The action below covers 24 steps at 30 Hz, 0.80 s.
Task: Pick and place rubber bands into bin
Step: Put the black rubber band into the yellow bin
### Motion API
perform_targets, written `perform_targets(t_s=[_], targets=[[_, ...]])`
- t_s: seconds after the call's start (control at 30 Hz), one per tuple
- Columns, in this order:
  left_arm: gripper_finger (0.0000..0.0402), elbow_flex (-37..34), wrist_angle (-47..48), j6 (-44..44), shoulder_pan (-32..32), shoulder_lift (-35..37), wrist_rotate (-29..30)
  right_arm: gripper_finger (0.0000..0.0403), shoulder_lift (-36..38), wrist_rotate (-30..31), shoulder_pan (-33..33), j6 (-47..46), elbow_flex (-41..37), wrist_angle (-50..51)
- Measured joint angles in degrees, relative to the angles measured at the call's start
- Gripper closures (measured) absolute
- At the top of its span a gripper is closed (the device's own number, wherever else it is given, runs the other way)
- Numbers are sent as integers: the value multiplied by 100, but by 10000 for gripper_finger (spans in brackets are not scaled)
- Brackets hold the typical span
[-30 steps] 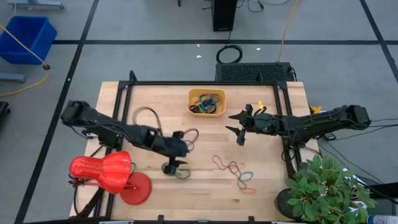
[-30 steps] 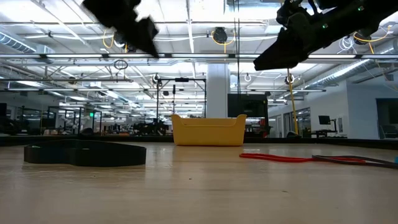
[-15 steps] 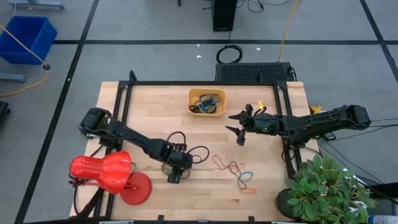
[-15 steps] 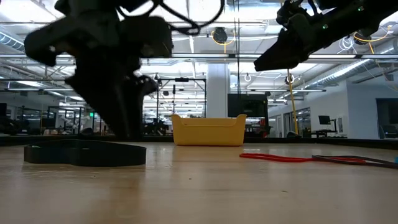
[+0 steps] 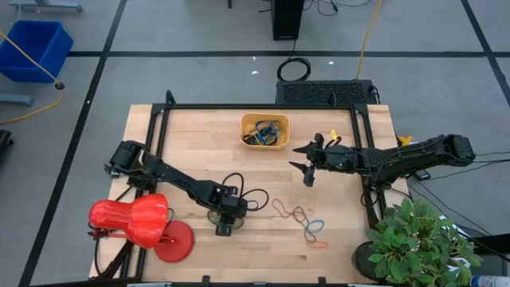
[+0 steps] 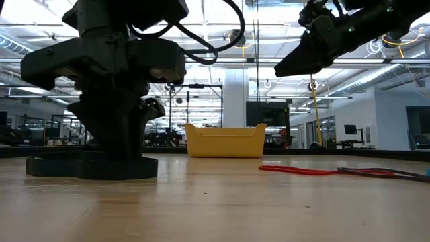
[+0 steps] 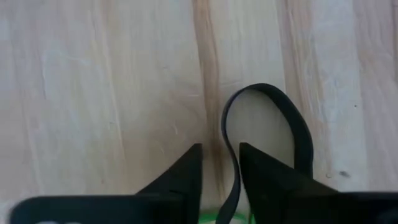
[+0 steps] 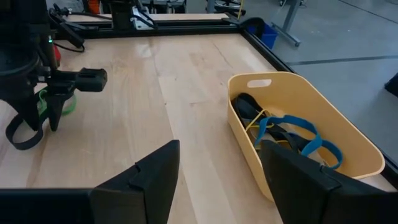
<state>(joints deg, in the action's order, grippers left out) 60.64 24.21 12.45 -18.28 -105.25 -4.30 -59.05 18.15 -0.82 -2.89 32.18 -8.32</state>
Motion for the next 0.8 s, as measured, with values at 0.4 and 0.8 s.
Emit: perform_targets(t_s=[0.4,0.8], targets=[[388,0,2,-9,-2,0,-204,185,0,0,2,76,0,-2],[394,-7,-24,123,174,894,-653,184,0,0,2,76,0,-4]])
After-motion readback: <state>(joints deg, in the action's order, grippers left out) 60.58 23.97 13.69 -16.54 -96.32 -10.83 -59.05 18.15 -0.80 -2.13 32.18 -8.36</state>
